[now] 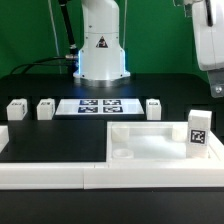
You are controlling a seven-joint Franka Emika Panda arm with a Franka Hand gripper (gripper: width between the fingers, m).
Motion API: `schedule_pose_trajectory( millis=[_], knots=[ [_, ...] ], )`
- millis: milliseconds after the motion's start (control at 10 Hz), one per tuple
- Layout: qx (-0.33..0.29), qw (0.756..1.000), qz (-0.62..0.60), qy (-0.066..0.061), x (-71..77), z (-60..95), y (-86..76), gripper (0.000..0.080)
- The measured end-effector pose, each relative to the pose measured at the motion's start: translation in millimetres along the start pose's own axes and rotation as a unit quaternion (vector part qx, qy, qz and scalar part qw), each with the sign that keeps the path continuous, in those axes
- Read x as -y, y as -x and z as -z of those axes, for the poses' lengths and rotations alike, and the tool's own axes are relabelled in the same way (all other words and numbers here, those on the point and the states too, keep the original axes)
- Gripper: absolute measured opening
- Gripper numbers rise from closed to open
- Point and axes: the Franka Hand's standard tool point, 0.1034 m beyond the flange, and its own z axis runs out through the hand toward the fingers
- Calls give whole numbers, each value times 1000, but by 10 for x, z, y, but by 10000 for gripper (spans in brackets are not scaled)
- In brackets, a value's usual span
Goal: Assemble square table
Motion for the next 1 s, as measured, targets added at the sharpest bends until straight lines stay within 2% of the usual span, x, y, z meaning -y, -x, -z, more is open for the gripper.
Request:
schedule_pose_trajectory(
  millis=[500, 600, 700, 800, 1000],
  knots=[
    [-1, 1000, 5, 1, -3, -11, -5, 649],
    [1, 999, 32, -4, -12, -13, -15, 649],
    [3, 998, 61, -17, -119, -36, -87, 649],
    [1, 992, 125, -9, -272, -37, -135, 649],
    [-3, 979, 205, 4, -465, -70, -137, 649]
  ],
)
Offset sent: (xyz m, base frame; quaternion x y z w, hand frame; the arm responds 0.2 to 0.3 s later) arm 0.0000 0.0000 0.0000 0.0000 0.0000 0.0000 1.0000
